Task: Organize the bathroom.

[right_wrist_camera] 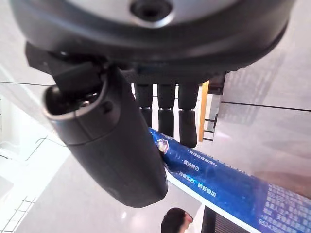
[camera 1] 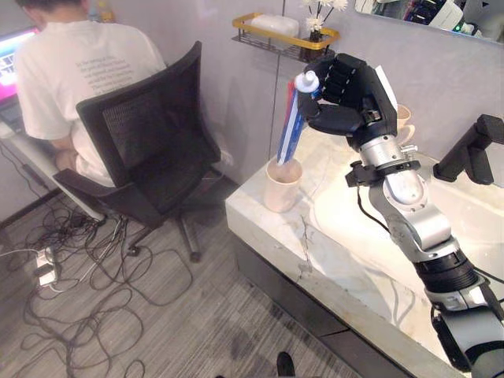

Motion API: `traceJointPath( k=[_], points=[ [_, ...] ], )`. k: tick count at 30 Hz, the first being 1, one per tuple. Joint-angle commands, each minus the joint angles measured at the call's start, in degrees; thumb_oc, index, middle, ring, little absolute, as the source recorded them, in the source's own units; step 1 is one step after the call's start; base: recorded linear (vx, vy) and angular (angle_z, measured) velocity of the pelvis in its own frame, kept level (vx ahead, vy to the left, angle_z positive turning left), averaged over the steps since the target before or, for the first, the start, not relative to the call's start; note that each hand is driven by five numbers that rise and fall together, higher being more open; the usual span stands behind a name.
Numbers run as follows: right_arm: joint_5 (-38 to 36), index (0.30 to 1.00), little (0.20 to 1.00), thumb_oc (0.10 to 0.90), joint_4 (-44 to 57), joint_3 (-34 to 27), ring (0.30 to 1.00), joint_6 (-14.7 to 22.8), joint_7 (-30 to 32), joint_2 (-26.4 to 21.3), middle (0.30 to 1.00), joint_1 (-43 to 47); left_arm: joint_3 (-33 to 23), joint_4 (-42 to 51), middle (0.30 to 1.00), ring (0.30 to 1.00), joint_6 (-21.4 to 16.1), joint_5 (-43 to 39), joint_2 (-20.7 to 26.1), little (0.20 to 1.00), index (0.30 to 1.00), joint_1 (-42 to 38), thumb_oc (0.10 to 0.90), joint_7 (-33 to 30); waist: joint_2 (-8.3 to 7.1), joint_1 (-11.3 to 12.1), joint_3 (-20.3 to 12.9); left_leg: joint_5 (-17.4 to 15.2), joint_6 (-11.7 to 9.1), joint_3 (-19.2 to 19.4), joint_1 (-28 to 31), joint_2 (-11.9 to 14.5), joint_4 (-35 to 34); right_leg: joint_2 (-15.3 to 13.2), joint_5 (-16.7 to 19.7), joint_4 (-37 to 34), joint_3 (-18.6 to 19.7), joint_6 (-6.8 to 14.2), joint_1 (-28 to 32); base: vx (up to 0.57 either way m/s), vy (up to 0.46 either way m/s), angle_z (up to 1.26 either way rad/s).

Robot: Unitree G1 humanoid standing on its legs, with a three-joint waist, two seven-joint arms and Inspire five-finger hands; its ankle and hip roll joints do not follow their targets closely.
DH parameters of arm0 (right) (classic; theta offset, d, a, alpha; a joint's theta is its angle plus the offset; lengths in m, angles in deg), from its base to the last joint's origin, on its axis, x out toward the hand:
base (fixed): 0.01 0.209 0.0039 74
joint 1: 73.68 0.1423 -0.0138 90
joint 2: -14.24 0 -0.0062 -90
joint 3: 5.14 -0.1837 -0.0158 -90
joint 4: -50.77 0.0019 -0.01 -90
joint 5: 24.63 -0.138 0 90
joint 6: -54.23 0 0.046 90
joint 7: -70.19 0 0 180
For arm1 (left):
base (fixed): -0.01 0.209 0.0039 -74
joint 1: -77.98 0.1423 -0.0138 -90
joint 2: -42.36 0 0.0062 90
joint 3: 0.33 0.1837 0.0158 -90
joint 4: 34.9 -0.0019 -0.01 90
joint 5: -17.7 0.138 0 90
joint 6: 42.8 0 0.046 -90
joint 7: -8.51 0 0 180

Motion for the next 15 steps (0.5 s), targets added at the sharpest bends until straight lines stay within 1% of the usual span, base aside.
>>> traceJointPath(
  k=[1,6,11,15],
  points=[
    [1.7,0.3,0.3,0.4,4.3,-7.5,0.3,9.6,0.7,3.7,0.3,4.7,0.6,-2.8,0.9,0.9,1.1,2.0,2.0,0.9,0.9,1.8,0.8,0.2,-1.52,-1.3,-5.1,0.5,-2.8,5.3,-5.4,7.1,8.9,-5.9,-5.7,5.1,4.7,8.3,-0.1,-0.02,0.019,-0.05],
    [1.4,0.3,0.3,0.4,5.1,-7.6,0.3,9.0,1.0,3.9,0.3,3.9,0.9,-2.3,0.9,0.9,1.8,1.7,1.8,0.9,0.9,1.4,0.8,0.5,-1.5,-1.6,-5.1,0.2,-2.7,5.2,-5.2,6.9,8.9,-5.8,-5.4,4.8,5.2,8.5,-0.3,-0.01,0.012,-0.05],
    [1.7,0.3,0.3,0.4,5.5,-7.2,0.3,8.9,1.3,4.4,0.3,3.2,0.8,-2.5,0.9,0.9,1.3,2.1,1.8,0.9,0.9,1.6,0.8,0.7,-1.44,-1.7,-5.0,0.3,-2.7,5.4,-5.1,6.8,8.8,-5.7,-5.2,4.7,5.7,8.5,-0.4,0.0,0.0,0.0],
    [1.6,0.3,0.3,0.4,5.5,-6.8,0.3,8.9,1.8,4.8,0.3,2.9,1.0,-2.5,0.9,0.9,1.5,1.9,1.7,0.9,0.9,1.4,0.8,0.9,-1.45,-1.9,-4.9,0.2,-2.6,5.4,-5.0,6.6,8.7,-5.7,-5.2,4.8,6.0,8.5,-0.6,0.0,0.008,0.0]
  ],
)
